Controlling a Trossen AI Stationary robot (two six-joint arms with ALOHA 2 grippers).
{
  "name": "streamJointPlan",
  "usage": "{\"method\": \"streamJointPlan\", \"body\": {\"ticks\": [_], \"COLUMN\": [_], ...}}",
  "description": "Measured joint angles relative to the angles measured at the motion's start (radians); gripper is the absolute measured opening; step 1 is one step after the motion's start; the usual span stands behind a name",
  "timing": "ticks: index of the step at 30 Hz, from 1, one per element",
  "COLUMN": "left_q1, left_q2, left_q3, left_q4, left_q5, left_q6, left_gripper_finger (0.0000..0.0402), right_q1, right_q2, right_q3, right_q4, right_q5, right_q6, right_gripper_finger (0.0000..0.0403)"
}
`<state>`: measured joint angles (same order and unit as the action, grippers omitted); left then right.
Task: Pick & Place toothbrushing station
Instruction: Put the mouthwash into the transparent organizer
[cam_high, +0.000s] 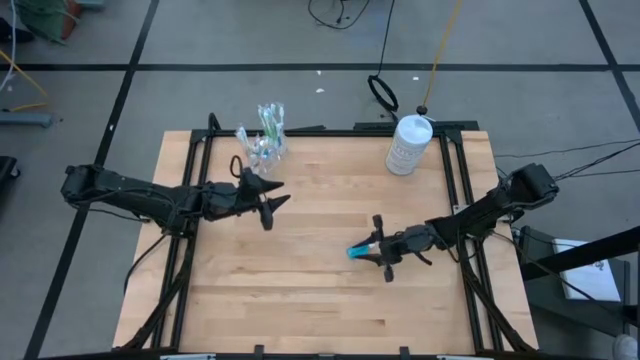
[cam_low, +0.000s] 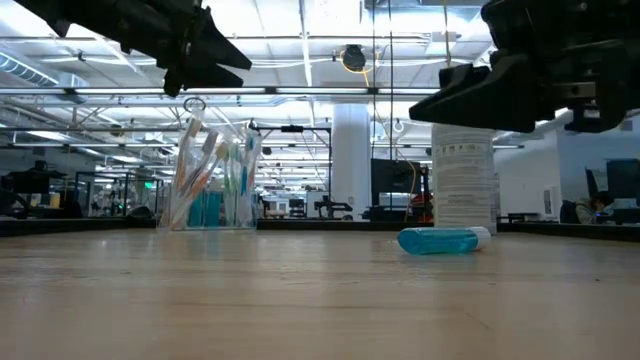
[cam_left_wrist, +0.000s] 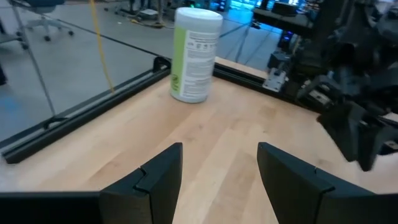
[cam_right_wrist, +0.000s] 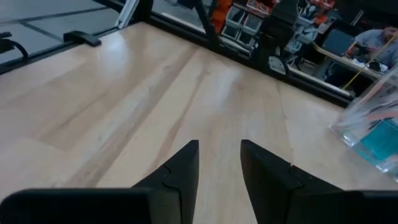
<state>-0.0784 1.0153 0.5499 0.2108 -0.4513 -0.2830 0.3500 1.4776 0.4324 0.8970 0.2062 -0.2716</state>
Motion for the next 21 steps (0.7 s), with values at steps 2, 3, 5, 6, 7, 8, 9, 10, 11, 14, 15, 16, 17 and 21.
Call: {"method": "streamJointPlan", "body": {"ticks": [2, 3, 5, 6, 7, 8, 9, 10, 11, 14, 15, 16, 17, 21], "left_q1": [0.000, 0.000, 0.000, 0.000, 0.000, 0.000, 0.000, 0.000, 0.000, 0.000, 0.000, 0.000, 0.000, 0.000], "left_q2": [0.000, 0.000, 0.000, 0.000, 0.000, 0.000, 0.000, 0.000, 0.000, 0.000, 0.000, 0.000, 0.000, 0.000], "left_q3": [0.000, 0.000, 0.000, 0.000, 0.000, 0.000, 0.000, 0.000, 0.000, 0.000, 0.000, 0.000, 0.000, 0.000], "left_q4": [0.001, 0.001, 0.001, 0.002, 0.003, 0.003, 0.003, 0.003, 0.004, 0.004, 0.003, 0.003, 0.003, 0.003], "left_q5": [0.013, 0.014, 0.014, 0.014, 0.014, 0.013, 0.013, 0.010, 0.009, 0.007, 0.007, 0.007, 0.007, 0.006], "left_q6": [-0.008, -0.011, -0.011, -0.013, -0.014, -0.014, -0.014, -0.014, -0.014, -0.012, -0.009, -0.009, -0.009, -0.003], "left_gripper_finger": [0.0214, 0.0214, 0.0214, 0.0214, 0.0214, 0.0214, 0.0214, 0.0214, 0.0214, 0.0214, 0.0214, 0.0214, 0.0214, 0.0214], "right_q1": [-0.001, -0.001, -0.004, -0.008, -0.013, -0.020, -0.026, -0.033, -0.037, -0.055, -0.058, -0.061, -0.062, -0.063], "right_q2": [0.000, 0.000, 0.000, 0.001, 0.005, 0.010, 0.010, 0.010, 0.010, 0.010, 0.010, 0.011, 0.010, 0.011], "right_q3": [0.000, 0.000, 0.000, 0.000, 0.000, 0.000, 0.000, 0.000, 0.000, 0.001, 0.000, 0.000, 0.000, 0.000], "right_q4": [-0.015, -0.023, -0.036, -0.047, -0.055, -0.066, -0.084, -0.099, -0.112, -0.214, -0.255, -0.289, -0.322, -0.491], "right_q5": [-0.001, -0.007, -0.054, -0.083, -0.115, -0.144, -0.167, -0.182, -0.183, -0.180, -0.172, -0.143, -0.108, 0.022], "right_q6": [0.015, 0.027, 0.052, 0.064, 0.080, 0.100, 0.118, 0.132, 0.146, 0.154, 0.154, 0.155, 0.155, 0.159], "right_gripper_finger": [0.0102, 0.0100, 0.0102, 0.0107, 0.0113, 0.0122, 0.0132, 0.0144, 0.0156, 0.0191, 0.0200, 0.0208, 0.0214, 0.0223]}}
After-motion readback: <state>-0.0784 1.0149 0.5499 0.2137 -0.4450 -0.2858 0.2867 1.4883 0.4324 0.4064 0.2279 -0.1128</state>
